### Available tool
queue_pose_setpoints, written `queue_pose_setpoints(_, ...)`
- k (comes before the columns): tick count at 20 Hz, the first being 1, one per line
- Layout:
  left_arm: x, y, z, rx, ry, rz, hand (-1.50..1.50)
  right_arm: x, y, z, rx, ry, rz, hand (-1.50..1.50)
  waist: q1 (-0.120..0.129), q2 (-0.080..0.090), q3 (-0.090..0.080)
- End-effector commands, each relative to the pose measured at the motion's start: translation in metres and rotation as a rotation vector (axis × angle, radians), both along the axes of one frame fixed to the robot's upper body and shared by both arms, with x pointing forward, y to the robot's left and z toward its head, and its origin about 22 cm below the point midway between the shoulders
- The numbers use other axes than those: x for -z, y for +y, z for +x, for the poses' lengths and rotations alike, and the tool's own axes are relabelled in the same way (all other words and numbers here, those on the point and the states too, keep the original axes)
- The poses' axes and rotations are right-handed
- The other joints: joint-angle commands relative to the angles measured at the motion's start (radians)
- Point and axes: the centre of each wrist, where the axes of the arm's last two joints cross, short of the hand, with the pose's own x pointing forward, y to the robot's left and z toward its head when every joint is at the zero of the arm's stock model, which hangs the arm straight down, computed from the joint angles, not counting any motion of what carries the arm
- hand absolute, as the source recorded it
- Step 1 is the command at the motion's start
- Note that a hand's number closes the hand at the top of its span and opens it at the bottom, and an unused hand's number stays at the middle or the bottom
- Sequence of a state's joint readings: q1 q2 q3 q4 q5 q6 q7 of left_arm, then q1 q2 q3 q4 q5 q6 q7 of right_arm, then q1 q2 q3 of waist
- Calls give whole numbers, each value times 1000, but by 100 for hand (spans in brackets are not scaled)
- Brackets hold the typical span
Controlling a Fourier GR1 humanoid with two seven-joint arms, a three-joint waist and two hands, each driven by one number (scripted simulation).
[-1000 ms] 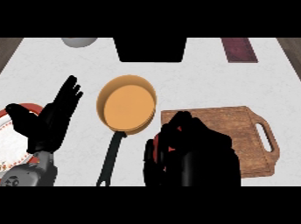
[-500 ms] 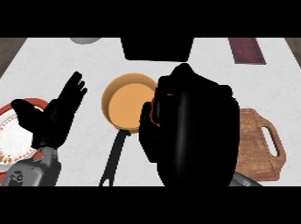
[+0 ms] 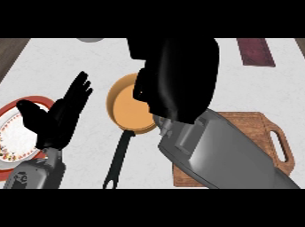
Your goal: Pick the bell pepper from the cutting board and place it in the pot
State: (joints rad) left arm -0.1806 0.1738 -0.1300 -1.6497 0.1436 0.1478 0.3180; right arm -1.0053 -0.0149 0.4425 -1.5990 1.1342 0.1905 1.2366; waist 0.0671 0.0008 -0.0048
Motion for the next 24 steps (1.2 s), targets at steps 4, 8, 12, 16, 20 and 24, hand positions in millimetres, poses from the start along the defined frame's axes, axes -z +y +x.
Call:
queue_pose_setpoints(4, -1, -10, -1, 10, -20, -12, 0, 7, 8, 41, 187, 242, 165, 150, 7, 6, 2)
queue_pose_setpoints(8, 1, -15, 2, 11, -3, -9, 0, 18, -1, 55, 206, 299, 323, -150, 20, 12, 3)
queue_pose_setpoints(12, 4, -11, 0, 16, -7, -8, 0, 20, -10, 61, 155, 281, 488, -150, 17, 10, 4)
queue_pose_setpoints(16, -3, -16, 6, 15, -2, -18, 0, 18, -10, 61, 118, 87, 590, -150, 9, 10, 4)
queue_pose_setpoints(20, 3, 0, 3, -13, 8, -9, 0, 6, -9, 57, 110, -167, 624, -150, -8, 4, 3)
queue_pose_setpoints(24, 8, 2, -5, -31, 19, -17, 0, -3, -19, 53, 175, -255, 676, -150, -35, -7, 4)
